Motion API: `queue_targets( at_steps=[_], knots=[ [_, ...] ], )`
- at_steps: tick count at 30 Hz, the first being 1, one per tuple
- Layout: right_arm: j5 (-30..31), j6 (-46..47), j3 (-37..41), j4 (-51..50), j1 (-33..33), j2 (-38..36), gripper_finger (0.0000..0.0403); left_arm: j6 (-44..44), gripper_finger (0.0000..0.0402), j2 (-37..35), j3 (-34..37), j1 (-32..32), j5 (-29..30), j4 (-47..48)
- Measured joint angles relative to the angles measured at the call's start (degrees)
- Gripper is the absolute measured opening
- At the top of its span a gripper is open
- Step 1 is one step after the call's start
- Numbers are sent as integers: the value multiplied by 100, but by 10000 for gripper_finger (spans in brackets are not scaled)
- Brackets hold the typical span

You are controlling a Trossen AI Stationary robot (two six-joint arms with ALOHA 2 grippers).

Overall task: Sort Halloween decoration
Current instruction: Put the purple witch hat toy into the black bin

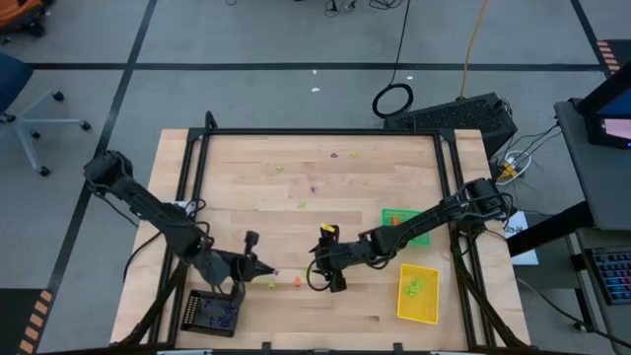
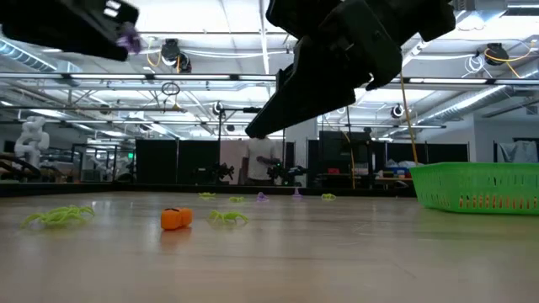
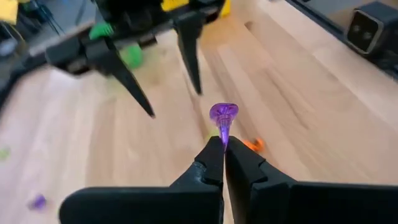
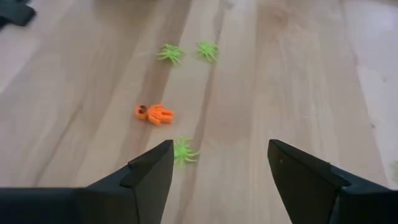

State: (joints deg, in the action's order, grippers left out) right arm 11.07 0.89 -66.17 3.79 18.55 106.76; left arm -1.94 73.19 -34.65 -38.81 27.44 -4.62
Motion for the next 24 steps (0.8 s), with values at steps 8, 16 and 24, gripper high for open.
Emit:
queue_targets(
  at_steps=[8,16,24],
  knots=[
    [105,2,0,-99,1,0,231,1900,3,-454,-186,-550,-297,1769],
    [111,20,0,-193,-9,0,221,3726,3,-340,-1283,-1197,-824,3992],
    [111,22,0,-196,-9,0,221,5272,3,-69,-1617,-1868,-1557,4179]
  ],
)
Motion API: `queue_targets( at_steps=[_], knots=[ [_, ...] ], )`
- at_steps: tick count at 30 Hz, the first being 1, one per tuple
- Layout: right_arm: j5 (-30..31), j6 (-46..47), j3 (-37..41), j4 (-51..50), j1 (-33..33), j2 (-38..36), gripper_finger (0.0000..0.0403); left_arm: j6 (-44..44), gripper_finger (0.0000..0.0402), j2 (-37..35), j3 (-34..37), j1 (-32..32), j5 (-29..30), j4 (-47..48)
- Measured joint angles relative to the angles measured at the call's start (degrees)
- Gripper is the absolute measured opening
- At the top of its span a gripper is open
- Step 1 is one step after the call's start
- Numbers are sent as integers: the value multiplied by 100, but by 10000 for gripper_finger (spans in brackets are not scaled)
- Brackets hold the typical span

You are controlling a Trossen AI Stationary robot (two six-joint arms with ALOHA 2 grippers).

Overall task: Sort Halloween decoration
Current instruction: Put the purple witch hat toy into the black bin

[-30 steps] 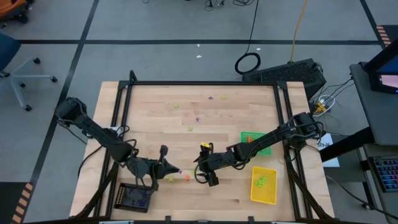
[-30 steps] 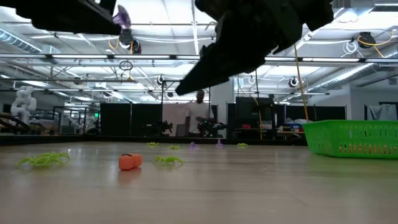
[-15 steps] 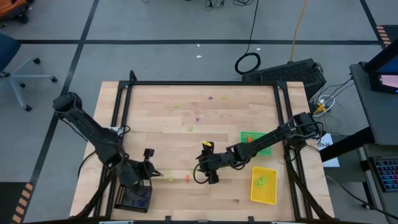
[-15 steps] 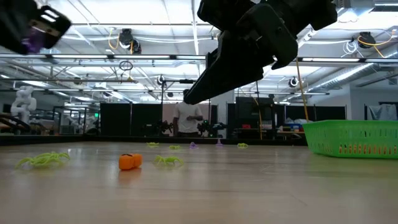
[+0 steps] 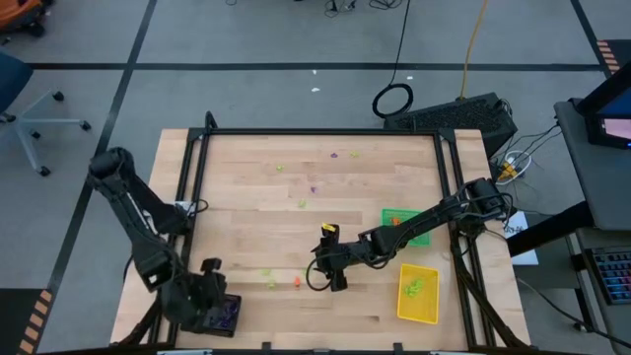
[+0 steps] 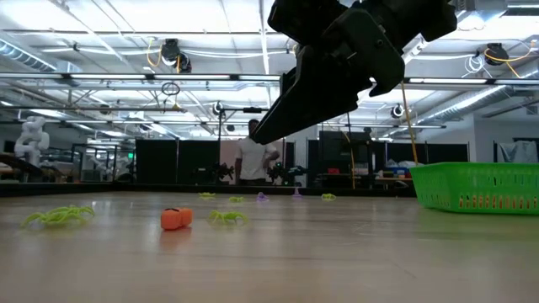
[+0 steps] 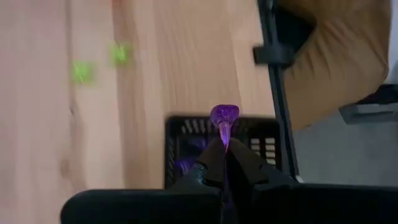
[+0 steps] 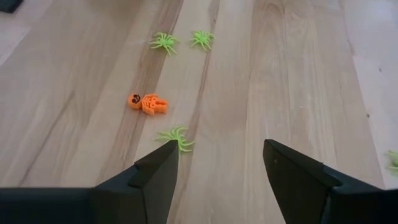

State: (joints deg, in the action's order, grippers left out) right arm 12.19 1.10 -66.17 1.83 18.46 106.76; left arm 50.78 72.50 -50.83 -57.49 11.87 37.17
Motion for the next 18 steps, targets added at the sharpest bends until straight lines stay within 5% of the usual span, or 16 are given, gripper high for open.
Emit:
queue_targets(
  at_steps=[8,18],
  knots=[
    [0,0,0,4,0,0,221,1278,3,711,7,-501,-600,-10],
    [0,0,0,6,0,0,221,1491,3,1158,9,-593,-554,-19]
  ],
)
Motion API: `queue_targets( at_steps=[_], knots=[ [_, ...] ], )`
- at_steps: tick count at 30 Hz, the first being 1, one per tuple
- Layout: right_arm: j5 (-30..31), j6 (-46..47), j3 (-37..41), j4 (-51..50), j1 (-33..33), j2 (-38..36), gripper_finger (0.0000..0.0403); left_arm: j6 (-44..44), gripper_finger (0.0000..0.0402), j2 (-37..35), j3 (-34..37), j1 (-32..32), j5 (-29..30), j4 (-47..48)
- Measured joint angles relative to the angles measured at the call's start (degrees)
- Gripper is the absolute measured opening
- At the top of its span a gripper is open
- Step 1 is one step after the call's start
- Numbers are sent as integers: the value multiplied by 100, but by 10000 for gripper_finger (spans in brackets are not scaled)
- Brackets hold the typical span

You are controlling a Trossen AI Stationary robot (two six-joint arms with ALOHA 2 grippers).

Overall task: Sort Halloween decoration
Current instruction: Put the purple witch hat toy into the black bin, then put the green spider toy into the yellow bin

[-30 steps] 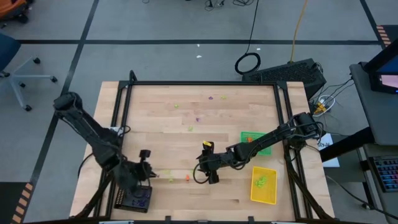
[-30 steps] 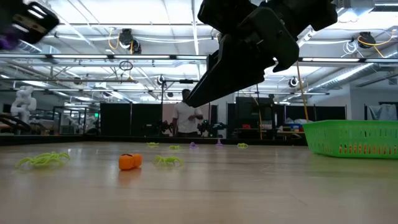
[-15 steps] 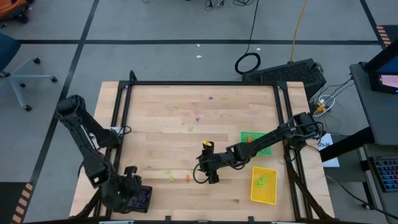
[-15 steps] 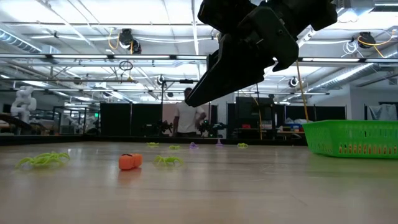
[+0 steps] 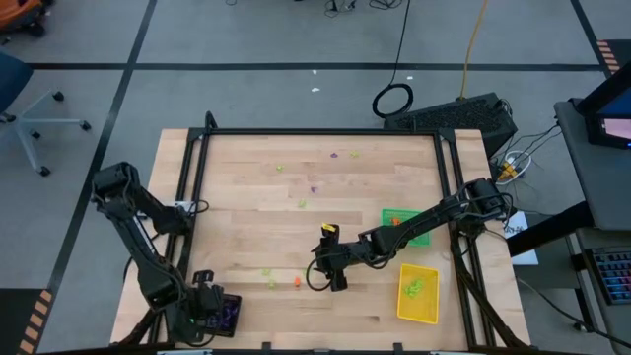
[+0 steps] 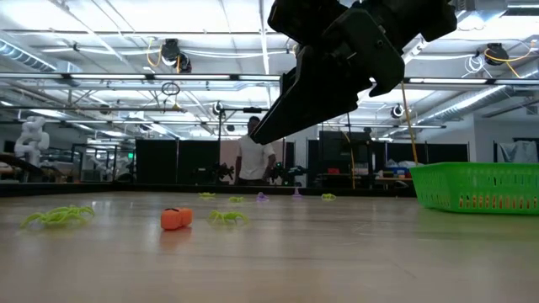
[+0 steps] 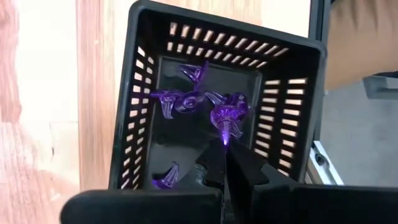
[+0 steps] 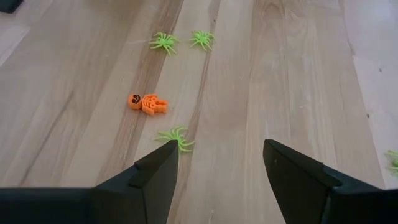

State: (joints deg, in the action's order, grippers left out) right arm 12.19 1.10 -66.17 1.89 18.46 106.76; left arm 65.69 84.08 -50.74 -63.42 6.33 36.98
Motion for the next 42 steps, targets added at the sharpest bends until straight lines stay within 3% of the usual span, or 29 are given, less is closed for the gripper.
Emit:
queue_targets(
  at_steps=[8,21,32,38,42],
  knots=[
    [0,0,0,0,0,0,221,191,11,26,4,0,111,0],
    [-26,335,0,55,0,24,222,384,107,23,4,54,138,-1],
    [-33,355,0,403,0,191,222,-383,100,-17,-295,349,164,11],
    [-24,297,0,433,0,197,222,-1435,93,-36,-590,614,841,-14],
    [-24,283,0,435,0,197,222,-2333,93,-36,-619,841,1922,-32]
  ],
)
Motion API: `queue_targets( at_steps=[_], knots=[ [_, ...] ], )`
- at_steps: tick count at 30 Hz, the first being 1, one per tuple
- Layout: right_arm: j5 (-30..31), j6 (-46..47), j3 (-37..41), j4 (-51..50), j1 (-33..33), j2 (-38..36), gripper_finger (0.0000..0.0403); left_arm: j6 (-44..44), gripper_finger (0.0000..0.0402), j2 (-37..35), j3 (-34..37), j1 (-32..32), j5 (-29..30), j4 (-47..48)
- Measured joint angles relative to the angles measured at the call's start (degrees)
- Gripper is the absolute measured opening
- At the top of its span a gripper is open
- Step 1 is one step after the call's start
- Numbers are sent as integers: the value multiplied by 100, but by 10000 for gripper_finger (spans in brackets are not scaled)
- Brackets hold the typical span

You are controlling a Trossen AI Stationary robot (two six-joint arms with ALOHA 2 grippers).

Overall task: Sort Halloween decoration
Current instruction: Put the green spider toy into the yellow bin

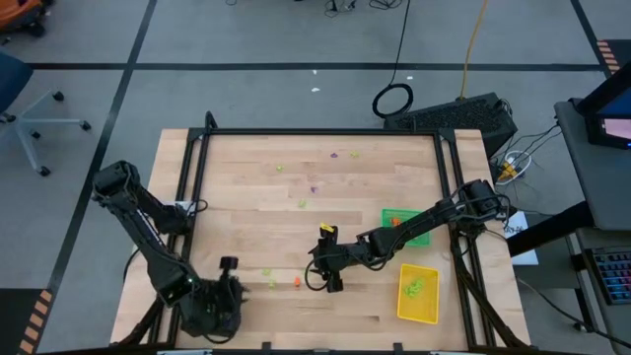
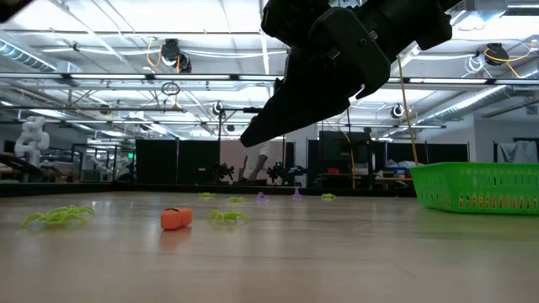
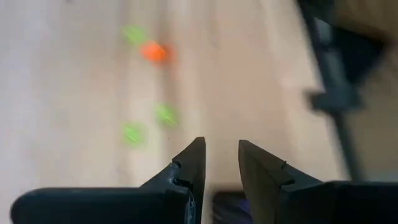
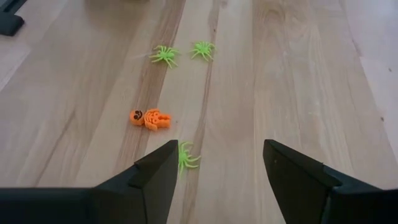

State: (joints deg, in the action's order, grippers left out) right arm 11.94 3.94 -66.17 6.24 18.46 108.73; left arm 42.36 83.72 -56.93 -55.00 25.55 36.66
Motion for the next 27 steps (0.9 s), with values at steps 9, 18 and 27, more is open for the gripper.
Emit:
queue_targets(
  at_steps=[9,18,27],
  knots=[
    [0,-10,0,-2,0,2,222,-526,93,0,112,516,1047,-122],
    [2,-13,0,-32,1,2,222,-469,93,4,889,697,1043,-1007],
    [2,-30,0,-35,0,4,222,164,93,16,1276,793,991,-1079]
  ],
)
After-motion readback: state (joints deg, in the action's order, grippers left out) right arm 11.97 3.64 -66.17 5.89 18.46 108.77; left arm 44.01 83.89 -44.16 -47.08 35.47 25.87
